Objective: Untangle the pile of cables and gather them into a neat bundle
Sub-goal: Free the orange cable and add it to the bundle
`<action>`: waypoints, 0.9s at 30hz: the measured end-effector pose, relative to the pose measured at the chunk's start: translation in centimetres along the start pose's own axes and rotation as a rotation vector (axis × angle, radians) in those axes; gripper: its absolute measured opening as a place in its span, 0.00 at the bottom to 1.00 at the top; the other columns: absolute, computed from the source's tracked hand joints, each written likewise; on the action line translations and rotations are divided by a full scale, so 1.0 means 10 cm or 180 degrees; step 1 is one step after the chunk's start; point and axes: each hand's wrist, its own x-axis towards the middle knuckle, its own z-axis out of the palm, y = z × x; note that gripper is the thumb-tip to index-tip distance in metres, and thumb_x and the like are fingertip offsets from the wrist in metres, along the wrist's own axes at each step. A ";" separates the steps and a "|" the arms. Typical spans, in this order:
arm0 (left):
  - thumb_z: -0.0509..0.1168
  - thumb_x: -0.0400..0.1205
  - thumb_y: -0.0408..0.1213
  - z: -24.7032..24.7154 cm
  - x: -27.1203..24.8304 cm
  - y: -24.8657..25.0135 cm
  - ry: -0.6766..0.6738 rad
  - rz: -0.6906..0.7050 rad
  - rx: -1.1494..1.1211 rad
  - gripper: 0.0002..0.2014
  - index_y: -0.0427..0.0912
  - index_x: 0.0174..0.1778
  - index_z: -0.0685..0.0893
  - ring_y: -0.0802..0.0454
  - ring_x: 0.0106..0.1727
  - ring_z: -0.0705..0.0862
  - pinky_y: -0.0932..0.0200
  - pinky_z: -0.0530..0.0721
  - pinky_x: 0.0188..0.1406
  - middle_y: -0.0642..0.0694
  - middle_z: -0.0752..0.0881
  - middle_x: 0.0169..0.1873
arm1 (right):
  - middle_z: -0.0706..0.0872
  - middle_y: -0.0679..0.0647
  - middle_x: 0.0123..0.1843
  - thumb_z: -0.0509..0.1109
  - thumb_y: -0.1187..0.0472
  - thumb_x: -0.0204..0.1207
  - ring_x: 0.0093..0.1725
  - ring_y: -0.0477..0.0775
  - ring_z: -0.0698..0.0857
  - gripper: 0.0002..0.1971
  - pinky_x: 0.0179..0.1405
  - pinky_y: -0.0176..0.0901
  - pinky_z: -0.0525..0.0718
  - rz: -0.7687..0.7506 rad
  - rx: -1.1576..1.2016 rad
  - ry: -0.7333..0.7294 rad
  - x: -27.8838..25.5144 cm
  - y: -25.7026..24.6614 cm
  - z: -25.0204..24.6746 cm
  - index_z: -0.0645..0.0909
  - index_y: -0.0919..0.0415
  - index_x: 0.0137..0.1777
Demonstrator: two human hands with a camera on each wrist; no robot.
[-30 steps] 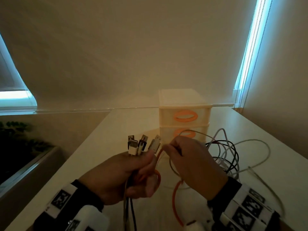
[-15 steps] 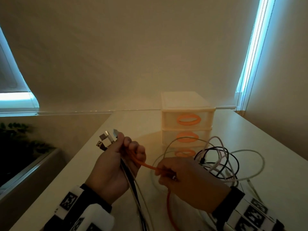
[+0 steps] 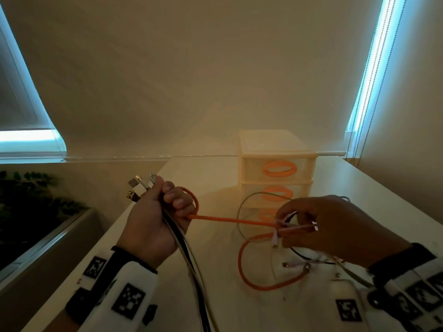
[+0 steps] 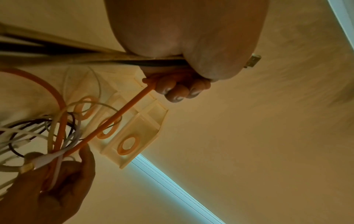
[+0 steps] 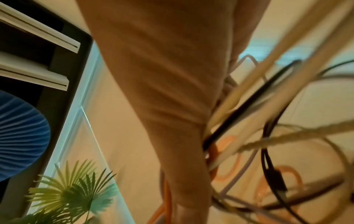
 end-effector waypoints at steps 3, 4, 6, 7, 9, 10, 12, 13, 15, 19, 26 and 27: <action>0.54 0.91 0.53 -0.01 0.01 0.02 0.0035 0.0121 0.0023 0.23 0.47 0.32 0.72 0.57 0.26 0.67 0.64 0.67 0.24 0.54 0.67 0.26 | 0.87 0.41 0.41 0.77 0.34 0.66 0.41 0.47 0.86 0.14 0.39 0.49 0.87 -0.0151 0.0401 0.0383 -0.04 0.12 -0.04 0.87 0.32 0.51; 0.53 0.91 0.53 -0.02 0.02 0.04 0.0072 0.0174 0.0043 0.23 0.47 0.32 0.72 0.57 0.26 0.67 0.64 0.67 0.24 0.53 0.67 0.26 | 0.86 0.42 0.41 0.77 0.35 0.67 0.41 0.48 0.86 0.12 0.38 0.45 0.86 -0.0246 0.0534 0.0591 -0.04 0.15 -0.03 0.89 0.34 0.49; 0.53 0.91 0.54 -0.06 0.06 0.07 0.0183 0.0237 0.0067 0.23 0.47 0.32 0.72 0.57 0.26 0.68 0.63 0.67 0.24 0.54 0.67 0.26 | 0.85 0.44 0.41 0.77 0.40 0.71 0.41 0.49 0.84 0.07 0.37 0.34 0.82 -0.0311 0.0825 0.1003 -0.04 0.18 -0.01 0.91 0.36 0.47; 0.53 0.90 0.55 -0.09 0.08 0.08 0.0242 0.0251 0.0063 0.23 0.47 0.32 0.72 0.56 0.26 0.68 0.63 0.67 0.24 0.54 0.68 0.26 | 0.85 0.45 0.42 0.77 0.44 0.72 0.44 0.48 0.84 0.06 0.39 0.31 0.81 -0.0262 0.0941 0.1198 -0.03 0.18 0.00 0.91 0.38 0.48; 0.52 0.91 0.55 -0.14 0.12 0.10 0.0367 0.0275 0.0086 0.23 0.47 0.32 0.72 0.56 0.25 0.68 0.63 0.67 0.24 0.54 0.68 0.26 | 0.84 0.43 0.47 0.75 0.50 0.72 0.51 0.45 0.84 0.11 0.47 0.26 0.80 -0.0165 0.1033 0.1524 0.01 0.20 0.05 0.91 0.42 0.54; 0.52 0.91 0.55 -0.16 0.14 0.10 0.0438 0.0289 0.0131 0.23 0.47 0.32 0.72 0.56 0.24 0.69 0.63 0.67 0.23 0.54 0.68 0.26 | 0.84 0.43 0.52 0.74 0.52 0.73 0.55 0.43 0.84 0.14 0.51 0.24 0.80 -0.0102 0.1059 0.1621 0.04 0.23 0.08 0.90 0.43 0.58; 0.52 0.91 0.56 -0.18 0.15 0.10 0.0569 0.0306 0.0241 0.24 0.47 0.32 0.72 0.56 0.24 0.69 0.63 0.67 0.22 0.53 0.69 0.26 | 0.84 0.45 0.57 0.72 0.57 0.76 0.61 0.43 0.83 0.17 0.58 0.27 0.80 -0.0047 0.1117 0.1597 0.05 0.31 0.09 0.88 0.44 0.64; 0.52 0.91 0.56 -0.18 0.16 0.10 0.0611 0.0316 0.0279 0.24 0.47 0.32 0.72 0.56 0.24 0.69 0.63 0.67 0.22 0.53 0.69 0.26 | 0.84 0.44 0.56 0.71 0.61 0.78 0.61 0.45 0.83 0.17 0.60 0.29 0.81 -0.0092 0.1205 0.1511 0.04 0.35 0.08 0.87 0.45 0.64; 0.53 0.91 0.55 -0.20 0.18 0.11 0.0710 0.0359 0.0291 0.23 0.47 0.32 0.72 0.56 0.24 0.68 0.63 0.67 0.22 0.53 0.69 0.25 | 0.86 0.46 0.51 0.68 0.70 0.81 0.56 0.48 0.85 0.19 0.58 0.32 0.82 -0.0147 0.1518 0.1492 0.01 0.43 0.03 0.89 0.47 0.61; 0.52 0.91 0.55 -0.27 0.21 0.16 0.0789 0.0399 0.0171 0.23 0.47 0.32 0.71 0.56 0.24 0.68 0.64 0.67 0.21 0.54 0.69 0.25 | 0.88 0.55 0.44 0.60 0.82 0.75 0.48 0.48 0.84 0.29 0.49 0.38 0.81 0.0255 0.2195 0.2026 0.04 0.54 -0.03 0.91 0.48 0.36; 0.52 0.91 0.55 -0.22 0.23 0.10 0.0763 0.0503 0.0243 0.24 0.47 0.31 0.71 0.57 0.23 0.67 0.65 0.67 0.19 0.54 0.68 0.23 | 0.82 0.38 0.59 0.67 0.83 0.65 0.65 0.41 0.79 0.32 0.66 0.39 0.74 0.0019 0.1085 0.1542 -0.08 0.32 -0.10 0.86 0.38 0.47; 0.52 0.91 0.55 -0.21 0.22 0.08 0.0741 0.0485 0.0264 0.24 0.47 0.31 0.70 0.56 0.22 0.67 0.65 0.67 0.19 0.54 0.68 0.23 | 0.82 0.37 0.57 0.68 0.79 0.64 0.65 0.42 0.79 0.30 0.64 0.36 0.74 -0.0198 0.0748 0.1408 -0.14 0.18 -0.14 0.85 0.40 0.50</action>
